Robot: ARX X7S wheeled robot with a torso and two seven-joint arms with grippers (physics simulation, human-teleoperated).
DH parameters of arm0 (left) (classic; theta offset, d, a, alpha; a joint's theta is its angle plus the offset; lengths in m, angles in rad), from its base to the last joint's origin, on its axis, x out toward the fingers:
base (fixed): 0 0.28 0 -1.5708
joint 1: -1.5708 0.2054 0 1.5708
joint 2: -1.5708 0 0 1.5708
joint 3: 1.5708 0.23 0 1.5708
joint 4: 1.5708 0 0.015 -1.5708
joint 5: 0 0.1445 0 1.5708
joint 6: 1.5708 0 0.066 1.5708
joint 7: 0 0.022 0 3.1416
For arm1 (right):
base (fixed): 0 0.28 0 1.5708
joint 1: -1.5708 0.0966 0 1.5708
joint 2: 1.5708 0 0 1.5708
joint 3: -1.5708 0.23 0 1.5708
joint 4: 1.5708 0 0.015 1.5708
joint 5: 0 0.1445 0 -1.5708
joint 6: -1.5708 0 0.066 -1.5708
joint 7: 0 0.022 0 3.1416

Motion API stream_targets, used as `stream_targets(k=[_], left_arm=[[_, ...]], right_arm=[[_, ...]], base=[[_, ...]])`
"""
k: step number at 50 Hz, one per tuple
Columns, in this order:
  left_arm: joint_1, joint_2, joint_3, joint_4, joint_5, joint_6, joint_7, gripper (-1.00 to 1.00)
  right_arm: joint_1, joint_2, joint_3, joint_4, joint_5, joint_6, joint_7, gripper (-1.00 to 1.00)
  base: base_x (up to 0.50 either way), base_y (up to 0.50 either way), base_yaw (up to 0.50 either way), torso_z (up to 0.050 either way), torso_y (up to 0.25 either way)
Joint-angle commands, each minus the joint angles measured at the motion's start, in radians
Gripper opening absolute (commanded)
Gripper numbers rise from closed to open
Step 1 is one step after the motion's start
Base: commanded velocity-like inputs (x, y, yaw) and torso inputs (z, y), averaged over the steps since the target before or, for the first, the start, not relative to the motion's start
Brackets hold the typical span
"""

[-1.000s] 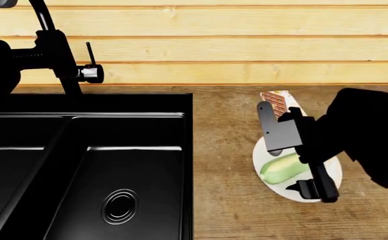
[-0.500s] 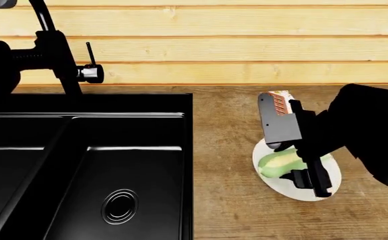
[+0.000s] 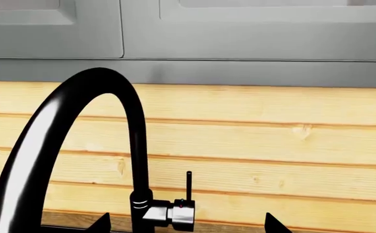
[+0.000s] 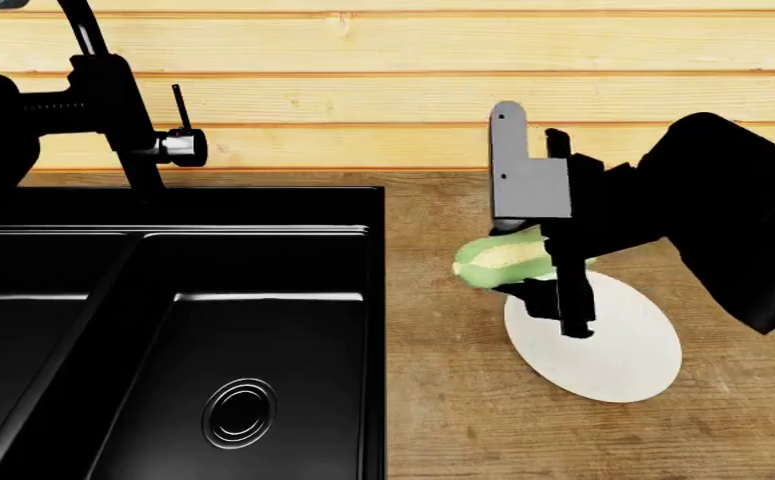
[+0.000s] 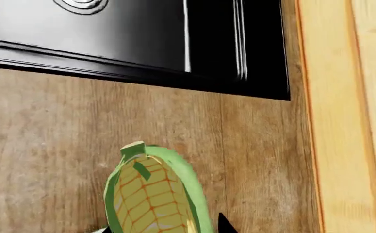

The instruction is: Pick the corn from the counter and place it in the sink. Then turn on the sink faucet.

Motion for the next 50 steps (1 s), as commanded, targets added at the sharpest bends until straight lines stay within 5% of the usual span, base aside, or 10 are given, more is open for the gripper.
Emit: stream_targets(k=[1, 11, 50], left_arm=[[-0.008, 0.002, 0.004, -0.005, 0.003, 0.003, 0.004, 1.00], [-0.006, 0.004, 0.005, 0.006, -0.008, 0.006, -0.004, 1.00], [0.016, 0.032, 0.045, -0.017, 0.057, 0.035, 0.050, 1.00]], right_arm=[[-0.071, -0.138, 0.128, 0.069, 0.048, -0.086, 0.173, -1.00], [-0.148, -0.309, 0.141, 0.160, 0.025, -0.196, 0.297, -1.00], [-0.282, -0.725, 0.006, 0.612, -0.002, -0.514, 0.334, -1.00]], base=[[0.00, 0.00, 0.00, 0.000, 0.000], [0.00, 0.00, 0.00, 0.000, 0.000], [0.00, 0.00, 0.00, 0.000, 0.000]])
